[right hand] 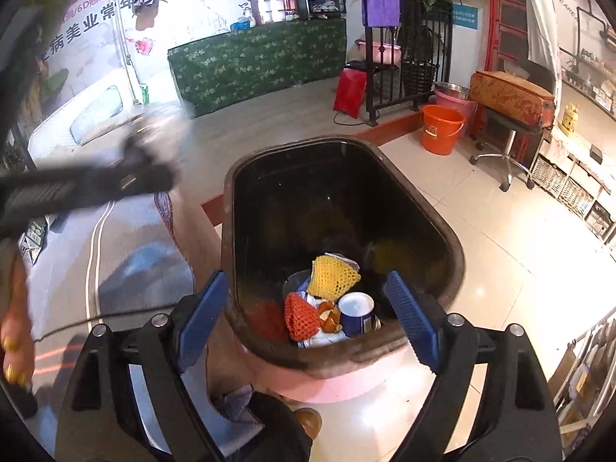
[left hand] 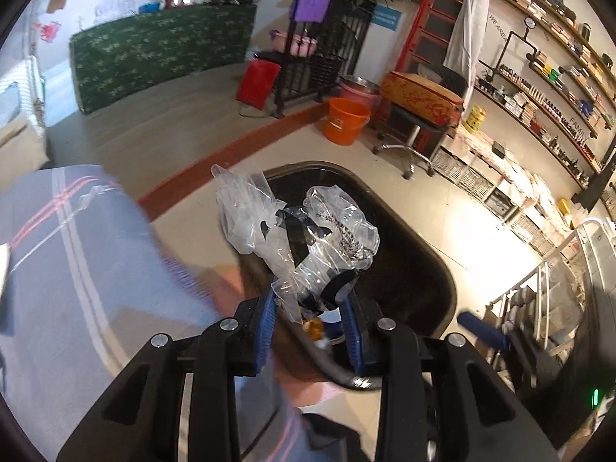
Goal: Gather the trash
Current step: 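Carry peel and plastic bag over the wastebasket and open both tools, then bring both tools back over the table toward the carton and mask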
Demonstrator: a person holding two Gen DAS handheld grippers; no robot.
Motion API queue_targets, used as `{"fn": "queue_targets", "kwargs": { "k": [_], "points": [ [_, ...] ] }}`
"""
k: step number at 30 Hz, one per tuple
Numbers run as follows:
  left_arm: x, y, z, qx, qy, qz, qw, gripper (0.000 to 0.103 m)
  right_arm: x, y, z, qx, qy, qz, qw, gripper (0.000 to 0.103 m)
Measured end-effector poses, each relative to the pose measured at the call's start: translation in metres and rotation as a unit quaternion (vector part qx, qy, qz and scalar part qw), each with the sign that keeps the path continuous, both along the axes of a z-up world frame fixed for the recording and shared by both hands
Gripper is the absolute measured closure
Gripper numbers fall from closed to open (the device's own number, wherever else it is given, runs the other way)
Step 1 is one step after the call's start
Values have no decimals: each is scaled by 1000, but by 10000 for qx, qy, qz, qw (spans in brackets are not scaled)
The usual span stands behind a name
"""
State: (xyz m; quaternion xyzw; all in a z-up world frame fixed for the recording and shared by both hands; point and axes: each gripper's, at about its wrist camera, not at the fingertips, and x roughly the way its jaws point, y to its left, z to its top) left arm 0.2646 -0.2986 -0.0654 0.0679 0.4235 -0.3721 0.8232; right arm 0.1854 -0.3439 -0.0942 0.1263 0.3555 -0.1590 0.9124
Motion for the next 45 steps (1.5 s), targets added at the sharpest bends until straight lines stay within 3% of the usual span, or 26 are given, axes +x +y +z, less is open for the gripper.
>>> {"fn": "queue_targets", "kwargs": {
  "k": [11, 13, 15, 20, 28, 33, 40, 45],
  "points": [
    [4, -56, -17, 367, 220, -330, 9985, 68, -19, -11, -3, 135, 2, -125, 9998, 19],
    [3, -60, -19, 467, 192, -385, 9980, 56, -22, -12, -4, 172, -5, -155, 9997, 19],
    [4, -61, -18, 511, 102, -343, 9981, 28, -22, -12, -4, 197, -3, -155, 9997, 19],
    [5, -47, -10, 370, -59, -192, 9991, 18, -23, -10, -6, 195, 17, -95, 9998, 19],
    [8, 1, 5, 173, -237, 275, 9992, 15, -20, -7, -4, 133, -3, -24, 9999, 18],
    [1, 38, 17, 227, -640, 604, 9959, 12, -16, -4, -3, 111, 34, -1, 9999, 17],
    [7, 122, 20, 414, -834, 1553, 9835, 10, -5, 15, 2, 157, 38, 269, 9995, 17],
    [10, 185, 24, 513, -922, 2271, 9681, 9, 9, 42, 11, 100, -20, 605, 9981, 16]
  ]
}}
